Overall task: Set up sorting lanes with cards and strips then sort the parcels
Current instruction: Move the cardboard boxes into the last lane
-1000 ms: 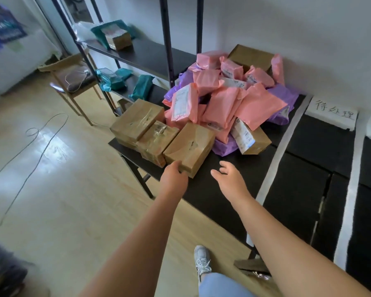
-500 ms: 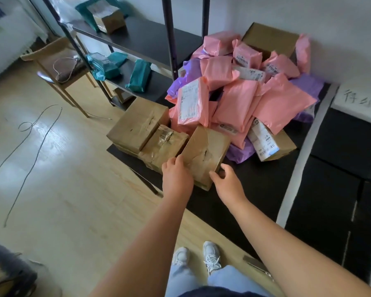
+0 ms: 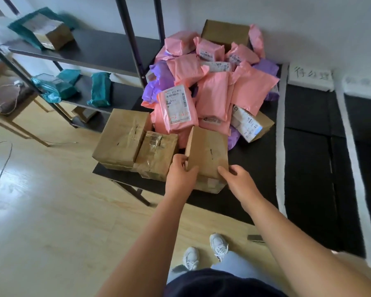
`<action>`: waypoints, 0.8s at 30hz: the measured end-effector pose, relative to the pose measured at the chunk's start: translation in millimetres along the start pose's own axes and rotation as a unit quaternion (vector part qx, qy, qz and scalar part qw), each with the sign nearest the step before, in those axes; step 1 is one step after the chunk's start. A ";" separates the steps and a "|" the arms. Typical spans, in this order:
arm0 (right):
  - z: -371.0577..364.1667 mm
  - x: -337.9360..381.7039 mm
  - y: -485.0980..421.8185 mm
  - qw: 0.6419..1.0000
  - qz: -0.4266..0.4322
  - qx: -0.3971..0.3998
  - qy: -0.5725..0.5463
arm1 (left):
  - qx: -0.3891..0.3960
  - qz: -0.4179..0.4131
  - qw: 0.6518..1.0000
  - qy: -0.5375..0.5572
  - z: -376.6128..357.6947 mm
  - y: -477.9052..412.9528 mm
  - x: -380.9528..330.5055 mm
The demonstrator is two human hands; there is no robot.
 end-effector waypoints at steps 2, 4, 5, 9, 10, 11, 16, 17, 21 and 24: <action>9.5 -0.1 12.9 0.999 0.002 -0.020 -0.042 | 0.038 -0.021 0.998 0.053 -3.0 5.4 -3.9; 19.8 2.4 25.6 0.997 0.003 -0.038 -0.068 | 0.080 -0.041 0.992 0.088 -5.4 10.5 -7.7; 24.4 4.7 30.6 0.996 0.005 -0.045 -0.072 | 0.099 -0.049 0.989 0.095 -6.2 12.0 -9.9; 36.6 12.5 43.9 0.996 0.018 -0.047 -0.069 | 0.110 -0.071 0.988 0.087 -3.4 7.7 -19.8; 38.4 13.3 45.5 0.996 0.028 -0.044 -0.077 | 0.103 -0.073 0.988 0.093 -2.9 5.7 -21.9; 40.5 12.9 46.4 0.995 0.039 -0.042 -0.087 | 0.096 -0.071 0.988 0.099 -3.1 3.8 -23.6; 48.7 1.6 47.4 0.993 0.052 -0.040 -0.099 | 0.053 -0.048 0.994 0.077 -12.5 -0.7 -24.3; 48.4 -2.8 46.2 0.994 0.051 -0.036 -0.094 | 0.053 -0.041 0.995 0.074 -16.1 0.3 -22.8; 46.1 -15.5 41.2 0.995 0.053 -0.020 -0.077 | 0.077 -0.033 0.993 0.087 -25.3 1.3 -20.6; 39.7 -24.6 31.8 0.996 0.048 0.011 -0.071 | 0.146 -0.035 0.983 0.105 -30.7 1.6 -21.1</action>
Point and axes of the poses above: each hand's wrist, its own y-axis away from the middle knuckle, its own z-axis out of the back of the hand, x = y × z, the point moved 6 cm from there along -y, towards the middle knuckle
